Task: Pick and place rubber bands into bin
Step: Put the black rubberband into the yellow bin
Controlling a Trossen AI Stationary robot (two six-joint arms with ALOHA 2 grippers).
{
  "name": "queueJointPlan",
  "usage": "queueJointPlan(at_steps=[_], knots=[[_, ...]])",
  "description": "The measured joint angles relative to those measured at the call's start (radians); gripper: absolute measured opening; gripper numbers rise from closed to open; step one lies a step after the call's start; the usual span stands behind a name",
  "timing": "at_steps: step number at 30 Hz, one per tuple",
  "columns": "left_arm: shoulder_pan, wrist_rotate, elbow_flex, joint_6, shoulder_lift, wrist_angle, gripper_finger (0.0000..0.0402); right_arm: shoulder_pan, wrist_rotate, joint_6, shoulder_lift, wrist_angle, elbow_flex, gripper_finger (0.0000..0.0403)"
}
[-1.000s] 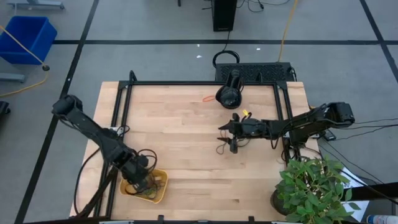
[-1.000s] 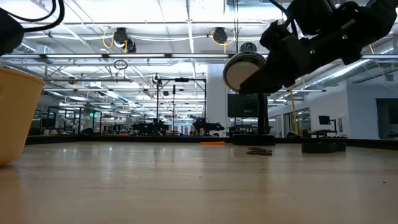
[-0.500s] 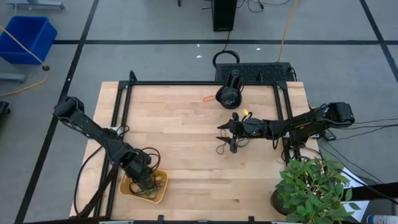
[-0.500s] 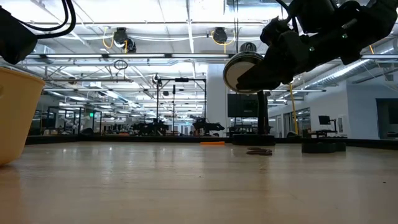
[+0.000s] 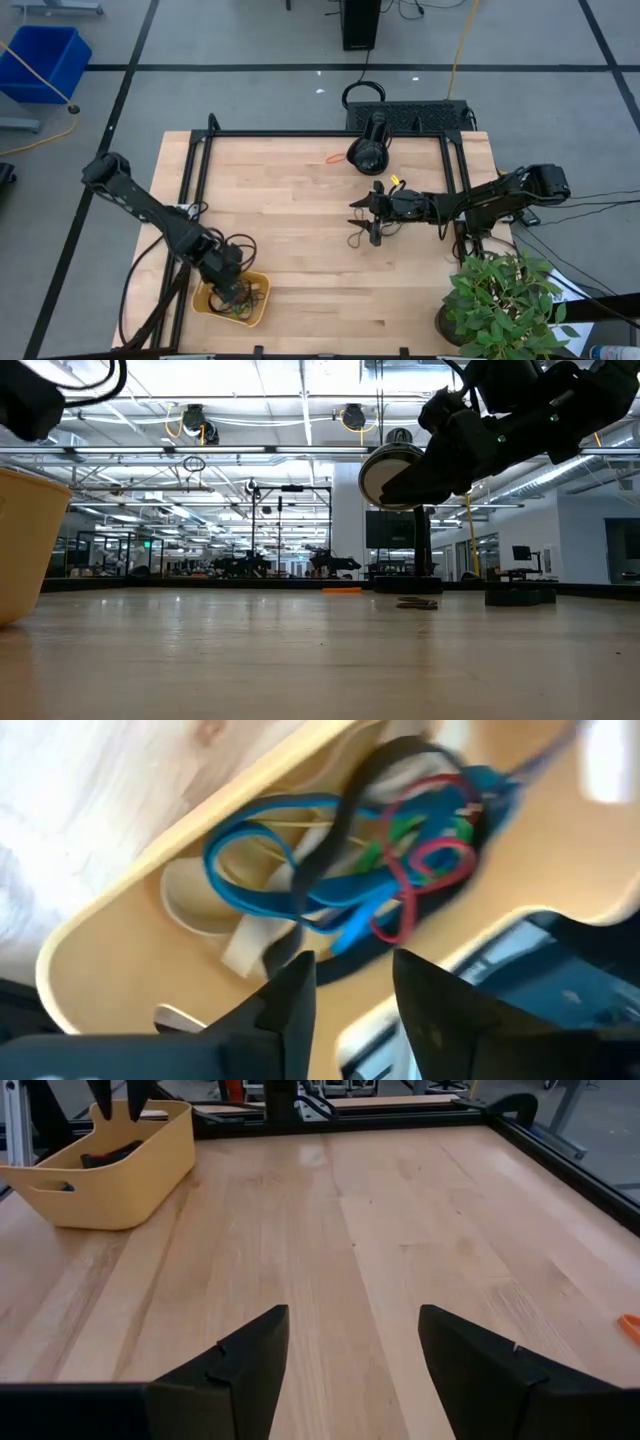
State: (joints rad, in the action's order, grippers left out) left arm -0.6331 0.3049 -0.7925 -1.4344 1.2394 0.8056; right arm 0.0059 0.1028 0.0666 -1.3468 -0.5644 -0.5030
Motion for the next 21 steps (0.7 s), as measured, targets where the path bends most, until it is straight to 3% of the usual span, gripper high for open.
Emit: queueJointPlan(at_steps=[5,10,14,21], knots=[[0.000,-0.083,0.000,0.013,-0.130,-0.026,0.0147,0.000,0.000,-0.001,0.000,0.022,0.000,0.0217],[0.008,-0.360,0.000,0.098,-0.242,-0.141,0.0149,0.000,0.016,0.000,0.000,0.058,0.000,0.0215],[0.044,-0.523,0.000,0.246,-0.290,-0.260,0.0150,0.001,0.118,0.012,0.000,0.120,0.000,0.0215],[0.131,-0.592,0.000,0.587,-0.304,-0.495,0.0149,-0.006,0.147,0.200,0.000,0.269,0.000,0.0215]])
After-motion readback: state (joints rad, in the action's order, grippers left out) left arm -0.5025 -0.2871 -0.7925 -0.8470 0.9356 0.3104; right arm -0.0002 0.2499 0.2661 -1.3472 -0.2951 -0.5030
